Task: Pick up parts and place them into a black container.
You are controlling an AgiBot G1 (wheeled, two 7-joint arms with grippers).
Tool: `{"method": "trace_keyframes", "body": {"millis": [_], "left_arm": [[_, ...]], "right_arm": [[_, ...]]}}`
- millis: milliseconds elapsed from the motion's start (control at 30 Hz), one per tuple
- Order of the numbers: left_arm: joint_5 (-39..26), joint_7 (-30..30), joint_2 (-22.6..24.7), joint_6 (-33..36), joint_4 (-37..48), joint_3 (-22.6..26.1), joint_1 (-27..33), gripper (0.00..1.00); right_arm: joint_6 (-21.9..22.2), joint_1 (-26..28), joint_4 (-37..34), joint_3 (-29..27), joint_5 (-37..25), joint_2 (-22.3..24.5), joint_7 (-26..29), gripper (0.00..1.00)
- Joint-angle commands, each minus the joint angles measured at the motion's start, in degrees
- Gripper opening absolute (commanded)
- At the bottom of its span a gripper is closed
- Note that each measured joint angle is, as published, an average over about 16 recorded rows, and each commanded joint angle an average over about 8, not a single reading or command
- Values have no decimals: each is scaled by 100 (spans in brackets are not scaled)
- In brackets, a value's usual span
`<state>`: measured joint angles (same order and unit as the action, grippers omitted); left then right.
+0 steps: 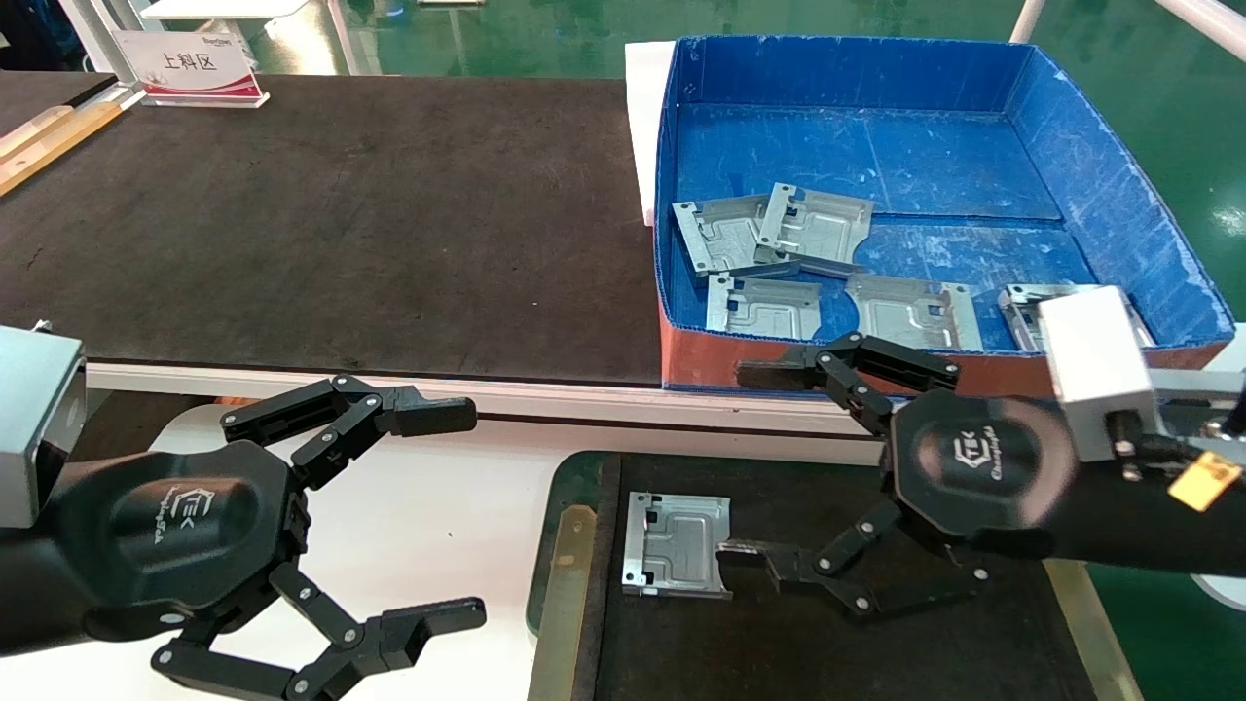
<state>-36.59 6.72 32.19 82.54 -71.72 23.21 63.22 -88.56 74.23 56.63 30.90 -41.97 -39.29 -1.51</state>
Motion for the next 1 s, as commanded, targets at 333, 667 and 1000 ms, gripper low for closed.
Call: {"method": "trace_keyframes", "body": {"millis": [333,667,1000], "left_arm": [[0,0,0,0,0,0,0,100],[0,0,0,0,0,0,0,100],[0,0,0,0,0,0,0,100]], "right_arm": [[99,-438,586,-515,4,148,424,100],[189,-837,1119,-983,7,282,810,100],[273,-1213,1622,-1425,11,408,1174,100]]}}
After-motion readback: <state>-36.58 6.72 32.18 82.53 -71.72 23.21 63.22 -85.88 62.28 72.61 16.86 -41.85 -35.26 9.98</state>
